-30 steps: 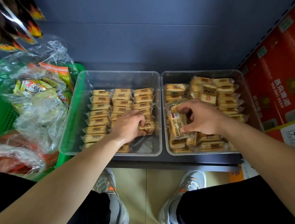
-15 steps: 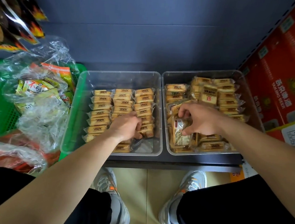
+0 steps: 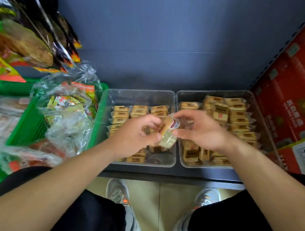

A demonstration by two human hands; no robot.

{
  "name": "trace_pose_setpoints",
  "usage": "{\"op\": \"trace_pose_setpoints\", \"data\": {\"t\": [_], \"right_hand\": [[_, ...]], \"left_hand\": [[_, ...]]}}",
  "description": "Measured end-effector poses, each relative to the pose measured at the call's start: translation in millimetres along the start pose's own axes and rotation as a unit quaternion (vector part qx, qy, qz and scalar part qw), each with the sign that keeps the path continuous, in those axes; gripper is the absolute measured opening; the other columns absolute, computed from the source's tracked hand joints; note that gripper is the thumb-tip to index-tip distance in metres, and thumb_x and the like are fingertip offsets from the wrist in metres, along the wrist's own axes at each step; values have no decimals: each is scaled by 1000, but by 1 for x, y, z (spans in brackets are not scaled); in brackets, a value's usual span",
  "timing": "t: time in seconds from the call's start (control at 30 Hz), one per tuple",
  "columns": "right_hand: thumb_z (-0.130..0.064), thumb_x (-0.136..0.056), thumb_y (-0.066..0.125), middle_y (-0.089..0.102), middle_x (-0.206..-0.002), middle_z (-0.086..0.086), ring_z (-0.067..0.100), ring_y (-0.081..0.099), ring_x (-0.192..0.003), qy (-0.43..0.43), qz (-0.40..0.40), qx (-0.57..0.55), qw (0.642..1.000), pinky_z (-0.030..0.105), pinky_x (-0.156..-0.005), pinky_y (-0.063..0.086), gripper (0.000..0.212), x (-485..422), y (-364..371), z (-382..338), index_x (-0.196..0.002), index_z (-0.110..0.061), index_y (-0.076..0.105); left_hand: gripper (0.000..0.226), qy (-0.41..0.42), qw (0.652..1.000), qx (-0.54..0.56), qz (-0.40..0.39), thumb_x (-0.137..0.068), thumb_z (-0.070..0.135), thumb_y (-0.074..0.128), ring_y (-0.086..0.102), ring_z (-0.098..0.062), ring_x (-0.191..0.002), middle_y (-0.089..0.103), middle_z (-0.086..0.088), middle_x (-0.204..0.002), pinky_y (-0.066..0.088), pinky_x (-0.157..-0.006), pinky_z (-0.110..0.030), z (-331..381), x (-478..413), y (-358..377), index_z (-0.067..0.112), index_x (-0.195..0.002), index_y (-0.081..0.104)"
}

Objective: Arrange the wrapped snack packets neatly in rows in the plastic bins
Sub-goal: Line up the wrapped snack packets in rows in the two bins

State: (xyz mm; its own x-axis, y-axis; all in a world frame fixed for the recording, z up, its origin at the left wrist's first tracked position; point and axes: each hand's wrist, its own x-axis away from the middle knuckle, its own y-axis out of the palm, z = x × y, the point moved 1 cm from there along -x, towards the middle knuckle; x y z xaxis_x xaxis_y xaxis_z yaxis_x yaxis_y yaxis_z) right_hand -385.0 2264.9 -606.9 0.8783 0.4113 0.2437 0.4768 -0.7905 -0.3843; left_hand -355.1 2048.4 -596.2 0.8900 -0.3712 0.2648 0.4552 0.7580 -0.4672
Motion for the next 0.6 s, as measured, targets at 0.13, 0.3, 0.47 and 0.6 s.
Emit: {"op": "trace_pose_setpoints", "data": {"t": [0.13,0.3,0.47,0.6], "right_hand": [[-3,-83,80,71,-109,-4,10,69,-103,-47,11,-34,998,42,-95,57,34,-5,1,0,-108,-22,69],[-24,-74,89,69,-114,-10,4,66,-108,-39,-10,1,999,39,-98,55,48,-21,1,-6,-118,-27,69],[-40,-71,83,64,-124,-4,13,72,-100,-21,-34,-52,998,38,-93,58,55,-31,-1,-8,-121,-27,64],[-21,-86,77,62,-123,-1,22,74,-93,-2,-28,-47,999,46,-88,60,31,-40,-3,-3,-112,-26,60]], "left_hand": [[18,-56,984,168,-9,-101,31,56,77,-26,-88,63,6,-127,62,-79,-39,6,4,4,26,-118,57],[10,-55,970,207,111,-98,18,63,75,-22,-96,66,-9,-120,61,-85,-34,-5,-15,-4,19,-106,69],[10,-47,962,228,144,-92,15,73,72,-15,-105,71,2,-115,59,-94,-36,-8,-29,-16,19,-101,77],[18,-33,974,173,144,-85,8,79,72,-13,-102,74,6,-111,56,-97,-39,-15,-37,-18,22,-95,72]]}}
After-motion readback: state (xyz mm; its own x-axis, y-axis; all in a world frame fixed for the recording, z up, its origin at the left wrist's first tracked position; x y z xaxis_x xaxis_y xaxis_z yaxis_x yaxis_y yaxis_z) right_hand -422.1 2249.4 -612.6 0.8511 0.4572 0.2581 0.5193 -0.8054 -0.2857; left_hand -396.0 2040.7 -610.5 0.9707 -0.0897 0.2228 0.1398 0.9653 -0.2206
